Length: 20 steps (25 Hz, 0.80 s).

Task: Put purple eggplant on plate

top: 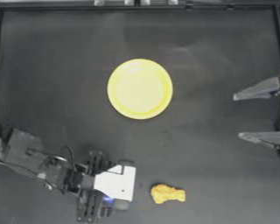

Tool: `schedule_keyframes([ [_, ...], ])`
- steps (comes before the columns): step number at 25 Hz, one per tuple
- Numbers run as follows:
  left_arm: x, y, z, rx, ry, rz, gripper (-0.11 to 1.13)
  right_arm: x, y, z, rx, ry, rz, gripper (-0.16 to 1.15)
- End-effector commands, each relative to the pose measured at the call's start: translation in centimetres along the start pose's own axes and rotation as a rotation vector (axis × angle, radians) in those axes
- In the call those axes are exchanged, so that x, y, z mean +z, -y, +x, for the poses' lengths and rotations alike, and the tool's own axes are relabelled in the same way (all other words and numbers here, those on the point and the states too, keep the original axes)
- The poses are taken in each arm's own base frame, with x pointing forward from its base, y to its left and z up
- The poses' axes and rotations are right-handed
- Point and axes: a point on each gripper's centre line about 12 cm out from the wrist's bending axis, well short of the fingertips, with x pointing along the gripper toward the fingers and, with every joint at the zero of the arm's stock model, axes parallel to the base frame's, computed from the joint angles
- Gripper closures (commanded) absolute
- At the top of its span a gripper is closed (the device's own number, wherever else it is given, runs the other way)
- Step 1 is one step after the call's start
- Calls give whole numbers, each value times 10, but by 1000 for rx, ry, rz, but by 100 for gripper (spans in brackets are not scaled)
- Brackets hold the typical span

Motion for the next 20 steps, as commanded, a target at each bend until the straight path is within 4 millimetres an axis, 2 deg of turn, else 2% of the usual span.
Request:
schedule_keyframes([
  [1,16,5,-6,-12,46,0,-1,3,0,0,-1,14,6,-2],
  [8,11,4,13,-5,8,-3,1,3,0,-2,-1,18,11,-2],
  [11,12,3,16,-4,9,-7,7,3,0,-2,1,20,11,-2],
  [14,14,1,16,-3,15,-14,24,3,0,-2,1,20,12,-2],
  [18,10,-1,21,2,-6,-14,63,3,0,-2,0,20,12,-2],
  [20,11,-1,21,2,-6,-14,69,3,0,-2,1,20,11,-2],
])
